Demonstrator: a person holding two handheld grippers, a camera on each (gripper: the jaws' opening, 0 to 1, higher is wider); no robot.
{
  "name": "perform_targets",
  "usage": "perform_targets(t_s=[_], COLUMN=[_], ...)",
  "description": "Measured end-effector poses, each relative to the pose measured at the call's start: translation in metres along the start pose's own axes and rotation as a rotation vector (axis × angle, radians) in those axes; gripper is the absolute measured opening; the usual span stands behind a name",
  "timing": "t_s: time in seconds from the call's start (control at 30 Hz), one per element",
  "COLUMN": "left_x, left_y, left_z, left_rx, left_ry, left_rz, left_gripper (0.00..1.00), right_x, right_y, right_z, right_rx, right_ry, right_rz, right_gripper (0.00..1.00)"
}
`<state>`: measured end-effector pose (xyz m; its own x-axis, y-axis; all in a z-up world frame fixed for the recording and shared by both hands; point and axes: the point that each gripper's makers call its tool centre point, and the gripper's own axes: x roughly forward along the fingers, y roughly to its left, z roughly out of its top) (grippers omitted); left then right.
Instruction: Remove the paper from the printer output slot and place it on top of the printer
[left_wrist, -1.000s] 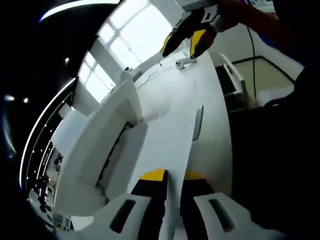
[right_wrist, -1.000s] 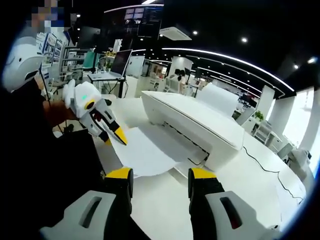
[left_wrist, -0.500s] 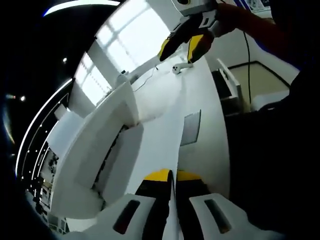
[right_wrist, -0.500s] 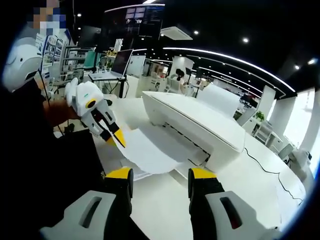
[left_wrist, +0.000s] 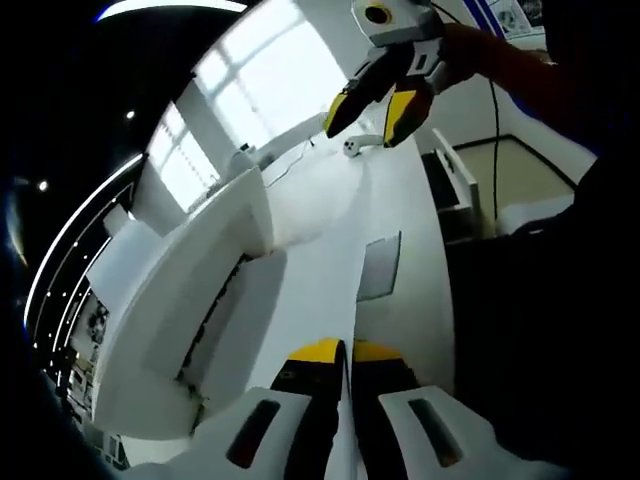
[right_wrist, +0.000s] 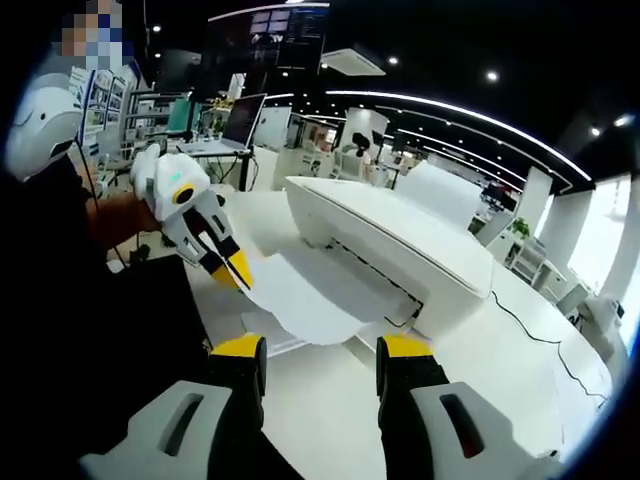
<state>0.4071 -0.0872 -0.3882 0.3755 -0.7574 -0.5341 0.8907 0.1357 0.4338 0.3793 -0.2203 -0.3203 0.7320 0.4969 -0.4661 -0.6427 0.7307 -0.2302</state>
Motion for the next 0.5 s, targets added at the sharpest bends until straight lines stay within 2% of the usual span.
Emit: perform_targets(t_s=[0.2,0.37,0.5], left_x=[-0.001,-0.0031,-0.0024], left_y=[0.0016,-0.0028,-0.0043], left_z=[0.0022,0.0066,0.0059], left_rx=[-0.004,-0.024,-0.021], left_ry=[0.007,-0.015,-0.008], left_rz=[0.004,-0.029,-0.034], left_gripper=[0.06,0.06,0.06], right_x=[-0.0003,-0.0021,-0.0031], right_y=[0.0003,0.0005,0.001], right_z=[-0.0001,0.0007,0.0004], right_rx=[0.002,0.002,0.002], right_ry=[-0.006,-0.01,-0.01], right_rz=[0.001,-0.001,-0.003], right_gripper=[0.4,0.4,0.4])
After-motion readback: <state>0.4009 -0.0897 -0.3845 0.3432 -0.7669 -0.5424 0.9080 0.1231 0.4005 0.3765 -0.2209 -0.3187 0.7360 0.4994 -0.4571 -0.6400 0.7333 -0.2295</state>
